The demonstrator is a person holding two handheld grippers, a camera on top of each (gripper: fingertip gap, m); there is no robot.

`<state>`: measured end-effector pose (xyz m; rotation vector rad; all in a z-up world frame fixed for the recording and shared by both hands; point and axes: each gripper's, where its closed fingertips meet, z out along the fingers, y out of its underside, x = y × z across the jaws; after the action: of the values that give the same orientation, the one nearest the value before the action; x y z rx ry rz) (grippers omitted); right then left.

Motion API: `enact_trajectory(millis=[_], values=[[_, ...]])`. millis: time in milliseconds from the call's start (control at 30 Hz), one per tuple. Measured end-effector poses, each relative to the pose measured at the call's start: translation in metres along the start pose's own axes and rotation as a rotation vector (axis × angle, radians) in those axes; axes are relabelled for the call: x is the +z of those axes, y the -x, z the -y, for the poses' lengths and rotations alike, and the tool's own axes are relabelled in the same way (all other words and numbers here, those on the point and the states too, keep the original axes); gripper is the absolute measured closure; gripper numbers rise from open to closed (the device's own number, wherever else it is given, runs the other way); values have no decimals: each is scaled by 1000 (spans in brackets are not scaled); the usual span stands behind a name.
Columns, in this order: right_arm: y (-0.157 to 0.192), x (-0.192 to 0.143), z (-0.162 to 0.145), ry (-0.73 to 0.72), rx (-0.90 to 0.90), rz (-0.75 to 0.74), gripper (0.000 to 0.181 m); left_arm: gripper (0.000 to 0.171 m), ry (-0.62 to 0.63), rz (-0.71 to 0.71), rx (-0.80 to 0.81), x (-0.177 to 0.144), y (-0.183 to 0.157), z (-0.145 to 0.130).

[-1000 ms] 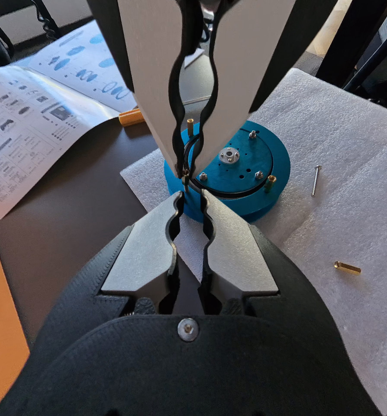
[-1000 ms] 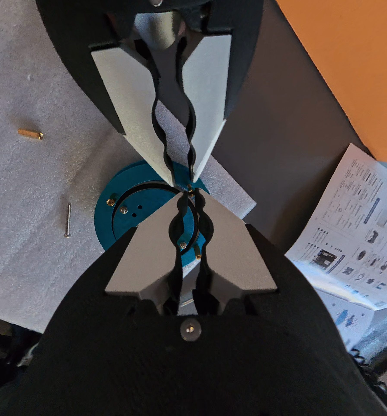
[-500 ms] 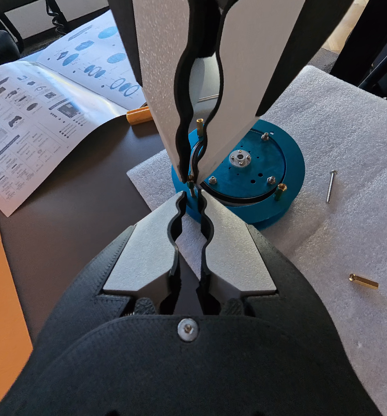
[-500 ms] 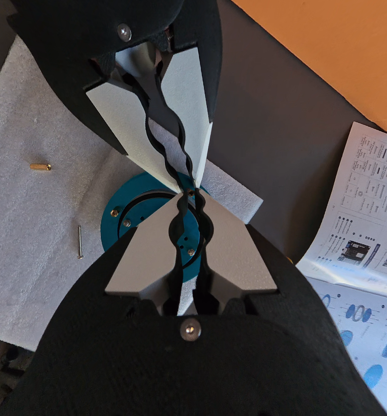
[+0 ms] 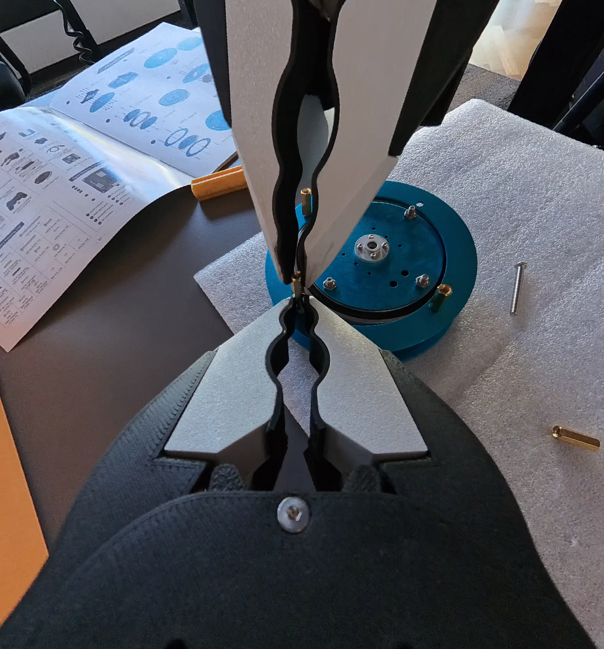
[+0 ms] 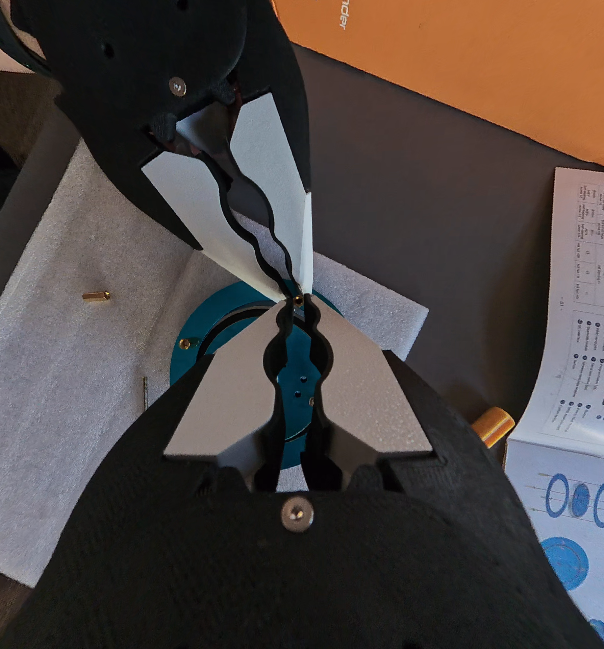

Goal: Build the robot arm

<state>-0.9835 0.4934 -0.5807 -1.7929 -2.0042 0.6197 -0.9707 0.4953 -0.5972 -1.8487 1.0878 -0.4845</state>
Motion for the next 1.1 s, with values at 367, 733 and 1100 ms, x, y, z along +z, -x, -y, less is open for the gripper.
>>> enact_trajectory(millis=[367,733,1100], values=[[-1,0,-1,16,-74,-30,177,165,17,21,13,0,1,-3],[2,0,-4,225,-318,87,177,169,15,21,29,2,-1,-2],[0,3,0,286,-194,75,176,169,18,27,27,2,0,-2]])
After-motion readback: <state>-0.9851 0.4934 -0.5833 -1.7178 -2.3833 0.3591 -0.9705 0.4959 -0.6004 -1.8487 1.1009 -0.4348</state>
